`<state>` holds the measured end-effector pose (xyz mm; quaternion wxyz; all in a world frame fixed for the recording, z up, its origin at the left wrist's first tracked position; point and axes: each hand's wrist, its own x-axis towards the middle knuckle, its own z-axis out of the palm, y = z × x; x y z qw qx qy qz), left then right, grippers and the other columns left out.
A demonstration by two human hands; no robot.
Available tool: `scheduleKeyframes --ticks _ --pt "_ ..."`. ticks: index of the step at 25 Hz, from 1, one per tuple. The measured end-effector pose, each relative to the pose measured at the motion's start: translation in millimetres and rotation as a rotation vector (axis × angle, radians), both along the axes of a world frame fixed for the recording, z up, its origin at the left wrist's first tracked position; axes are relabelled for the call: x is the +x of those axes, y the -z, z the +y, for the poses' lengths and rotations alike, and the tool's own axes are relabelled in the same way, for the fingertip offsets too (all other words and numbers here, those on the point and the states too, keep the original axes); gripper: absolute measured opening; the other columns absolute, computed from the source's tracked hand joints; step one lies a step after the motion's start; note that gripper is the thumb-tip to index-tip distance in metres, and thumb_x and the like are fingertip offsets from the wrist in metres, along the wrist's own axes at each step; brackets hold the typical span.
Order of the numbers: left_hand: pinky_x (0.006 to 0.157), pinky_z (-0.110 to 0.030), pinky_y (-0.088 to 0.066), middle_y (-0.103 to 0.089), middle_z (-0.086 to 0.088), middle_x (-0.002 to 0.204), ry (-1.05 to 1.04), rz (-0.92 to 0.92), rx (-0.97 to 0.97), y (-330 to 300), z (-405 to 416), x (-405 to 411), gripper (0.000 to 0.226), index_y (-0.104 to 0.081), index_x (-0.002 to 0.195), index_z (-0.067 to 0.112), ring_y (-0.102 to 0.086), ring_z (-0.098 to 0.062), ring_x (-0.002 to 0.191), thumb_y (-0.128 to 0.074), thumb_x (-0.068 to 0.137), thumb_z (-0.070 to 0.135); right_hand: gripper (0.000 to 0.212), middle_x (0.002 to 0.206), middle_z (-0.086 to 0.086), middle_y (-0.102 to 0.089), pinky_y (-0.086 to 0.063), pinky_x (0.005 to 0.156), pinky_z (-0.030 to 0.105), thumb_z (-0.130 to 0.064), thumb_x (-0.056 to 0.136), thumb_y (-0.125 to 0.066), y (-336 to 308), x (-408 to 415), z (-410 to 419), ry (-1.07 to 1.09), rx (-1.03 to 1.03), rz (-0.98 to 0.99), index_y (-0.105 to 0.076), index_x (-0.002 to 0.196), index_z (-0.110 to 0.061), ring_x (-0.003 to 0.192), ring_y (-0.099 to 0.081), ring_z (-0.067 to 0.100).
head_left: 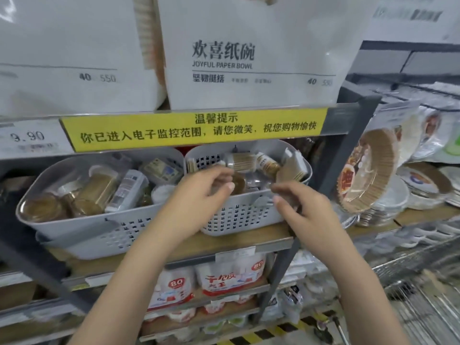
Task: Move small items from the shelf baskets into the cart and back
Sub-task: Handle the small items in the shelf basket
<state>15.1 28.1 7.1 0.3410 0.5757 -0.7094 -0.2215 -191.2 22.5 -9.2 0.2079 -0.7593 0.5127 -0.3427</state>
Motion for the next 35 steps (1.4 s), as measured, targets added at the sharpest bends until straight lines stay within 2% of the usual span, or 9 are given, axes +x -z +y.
scheduleKeyframes --ticks 5,9,11,15,20,24,29,32,35 --pt "0.096 -0.031 -0.046 -0.063 0.005 0.117 -0.051 -0.073 0.016 12 -70 6 0.026 -0.060 0.119 0.020 -0.057 -0.010 0.106 -0.054 0.094 0.020 0.028 0.113 0.000 -0.065 -0.042 0.080 0.021 -0.017 0.093 -0.052 -4 10 -64 -0.013 -0.031 0.066 -0.062 0.119 -0.015 0.102 -0.058 0.014" --pt "0.093 -0.031 -0.047 -0.064 0.003 0.111 -0.106 -0.132 0.012 24 -101 13 0.024 -0.062 0.116 0.018 -0.059 -0.014 0.105 -0.057 0.093 0.019 0.033 0.122 0.012 -0.058 -0.038 0.081 0.028 -0.019 0.093 -0.052 8 20 -117 0.062 -0.018 0.337 -0.055 0.124 -0.010 0.111 -0.054 0.030" --pt "0.094 -0.029 -0.045 -0.063 0.004 0.113 -0.094 -0.094 0.026 28 -103 16 0.024 -0.061 0.117 0.018 -0.058 -0.011 0.106 -0.058 0.093 0.017 0.035 0.126 0.015 -0.056 -0.041 0.087 0.034 -0.019 0.091 -0.052 9 27 -139 0.093 -0.008 0.445 -0.052 0.124 -0.007 0.116 -0.052 0.031" --pt "0.095 -0.018 -0.039 -0.059 0.006 0.120 0.051 -0.102 0.121 30 -92 16 0.037 -0.054 0.127 0.018 -0.054 -0.005 0.109 -0.054 0.092 0.005 0.029 0.120 0.013 -0.059 -0.037 0.082 0.035 -0.018 0.090 -0.050 14 38 -161 0.245 0.079 0.539 -0.057 0.116 -0.008 0.111 -0.056 0.031" --pt "0.093 -0.027 -0.043 -0.058 0.005 0.121 0.069 -0.227 0.144 27 -95 -1 0.039 -0.056 0.127 0.022 -0.054 -0.012 0.110 -0.058 0.091 0.036 0.034 0.124 0.013 -0.060 -0.040 0.083 0.031 -0.019 0.090 -0.052 26 46 -175 0.311 0.073 0.744 -0.056 0.122 -0.008 0.114 -0.056 0.028" --pt "0.078 -0.030 -0.046 -0.059 0.002 0.102 0.063 -0.388 0.167 34 -103 -10 0.035 -0.064 0.104 0.027 -0.056 -0.016 0.095 -0.059 0.084 0.054 0.038 0.131 0.014 -0.052 -0.040 0.093 0.034 -0.024 0.093 -0.049 26 45 -174 0.318 0.070 0.839 -0.053 0.126 -0.008 0.121 -0.049 0.028" --pt "0.073 -0.034 -0.047 -0.062 0.003 0.087 -0.043 -0.343 0.157 37 -104 -11 0.038 -0.061 0.092 0.018 -0.058 -0.015 0.082 -0.058 0.084 0.055 0.029 0.120 0.012 -0.060 -0.041 0.074 0.030 -0.025 0.091 -0.052 27 45 -174 0.319 0.069 0.660 -0.060 0.114 -0.010 0.107 -0.059 0.028" --pt "0.067 -0.035 -0.046 -0.059 0.002 0.080 -0.093 -0.349 0.144 32 -102 -14 0.040 -0.056 0.087 0.015 -0.056 -0.017 0.076 -0.060 0.082 0.055 0.025 0.104 0.008 -0.066 -0.039 0.067 0.028 -0.027 0.081 -0.065 27 41 -168 0.324 0.036 0.320 -0.063 0.101 -0.014 0.095 -0.061 0.027" --pt "0.066 -0.034 -0.044 -0.058 0.003 0.079 -0.101 -0.320 0.175 28 -99 -16 0.029 -0.054 0.089 0.015 -0.056 -0.017 0.077 -0.066 0.080 0.040 0.020 0.086 0.005 -0.061 -0.037 0.062 0.027 -0.019 0.071 -0.071 22 39 -161 0.285 0.003 0.037 -0.060 0.088 -0.017 0.085 -0.059 0.024"
